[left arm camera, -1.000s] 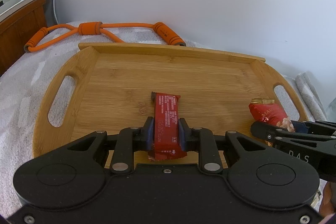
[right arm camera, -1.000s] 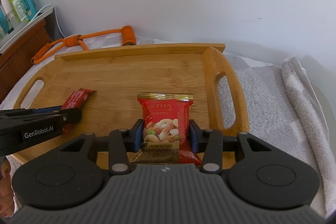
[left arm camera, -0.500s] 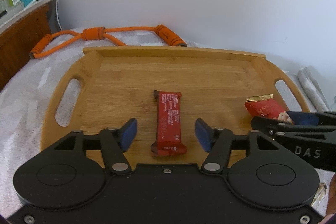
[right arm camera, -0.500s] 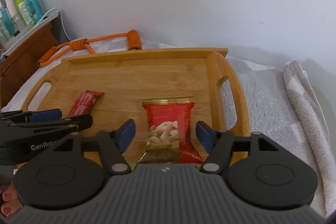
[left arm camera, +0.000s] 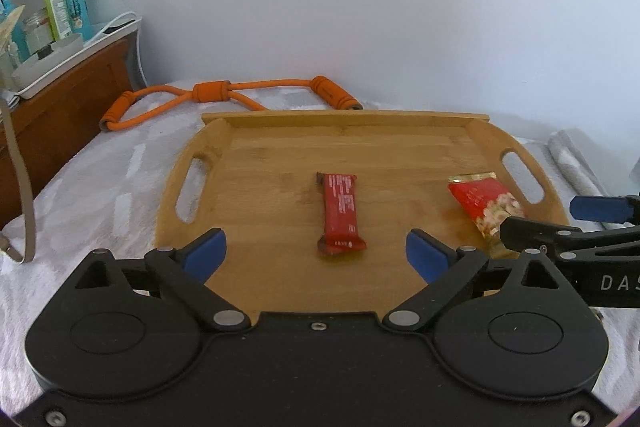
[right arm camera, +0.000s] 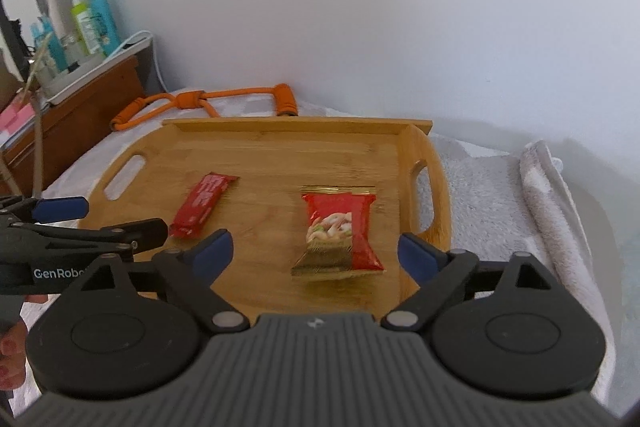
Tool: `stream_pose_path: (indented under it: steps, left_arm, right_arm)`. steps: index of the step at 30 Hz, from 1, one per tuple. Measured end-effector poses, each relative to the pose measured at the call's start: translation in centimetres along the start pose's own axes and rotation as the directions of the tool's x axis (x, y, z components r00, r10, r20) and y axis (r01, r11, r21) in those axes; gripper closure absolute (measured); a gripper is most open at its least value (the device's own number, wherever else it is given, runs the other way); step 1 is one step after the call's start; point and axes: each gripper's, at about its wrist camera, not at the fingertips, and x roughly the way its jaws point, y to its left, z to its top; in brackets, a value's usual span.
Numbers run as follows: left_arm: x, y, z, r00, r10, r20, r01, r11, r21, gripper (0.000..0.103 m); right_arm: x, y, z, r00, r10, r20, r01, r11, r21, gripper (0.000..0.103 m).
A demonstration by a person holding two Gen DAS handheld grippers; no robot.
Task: Organize snacks
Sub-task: 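Withdraw both open tools from the tray back toward the remaining snacks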
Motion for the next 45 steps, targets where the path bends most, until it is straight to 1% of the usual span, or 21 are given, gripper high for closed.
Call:
stream_pose_path:
  steps: [1, 3, 8, 16, 20, 26, 32, 38, 45]
  left_arm:
    - [-0.6, 0.0, -0.3, 1.000, -0.002, 0.007, 0.002, 1.000, -0.001, 0.006]
    - [-1.7, 0.1, -0.8, 1.000, -0.005, 0.025, 0.005, 1.000, 0.006, 0.005]
    - [-4.0, 0.2, -2.6, 0.999, -0.004, 0.046, 0.003, 0.999, 0.035, 0.004]
    - [-6.6, 1.1, -5.7, 0.998, -0.023, 0.055, 0.022, 1.000, 0.021, 0.003]
    - [-7.5, 1.4, -7.3, 0.998, -0.019, 0.064, 0.018, 1.000, 0.015, 0.002]
    - [-8.1, 1.6, -9.5, 0.998, -0.024, 0.057, 0.023, 0.999, 0.027, 0.002]
    - [-8.1, 1.7, -10.9, 0.999, -0.024, 0.037, 0.023, 0.999, 0.024, 0.002]
    - [-8.0, 2.0, -12.0, 1.000, -0.015, 0.018, 0.015, 1.000, 0.018, 0.002]
    - [-7.8, 2.5, -13.1, 1.000, -0.005, 0.001, 0.005, 1.000, 0.005, 0.002]
  right_arm:
    - [-0.6, 0.2, -0.2, 1.000, 0.002, 0.009, -0.001, 1.000, -0.010, 0.002]
    - [-1.5, 0.6, -0.8, 1.000, 0.005, 0.025, -0.005, 1.000, -0.024, 0.000]
    - [-3.6, 1.7, -2.2, 0.999, 0.011, 0.044, -0.009, 0.998, -0.057, 0.000]
    - [-6.3, 3.2, -4.7, 0.997, 0.006, 0.071, 0.002, 0.994, -0.105, 0.000]
    - [-7.1, 3.7, -6.3, 0.997, -0.004, 0.079, 0.013, 0.993, -0.115, 0.000]
    - [-7.6, 4.5, -8.8, 0.998, -0.019, 0.055, 0.025, 0.993, -0.117, 0.000]
    - [-7.7, 5.3, -10.9, 0.999, -0.026, 0.021, 0.028, 0.990, -0.136, 0.000]
    - [-8.0, 5.9, -12.2, 1.000, -0.027, -0.007, 0.026, 0.987, -0.156, 0.000]
    - [-8.0, 6.1, -13.2, 0.999, -0.034, -0.037, 0.029, 0.990, -0.137, 0.000]
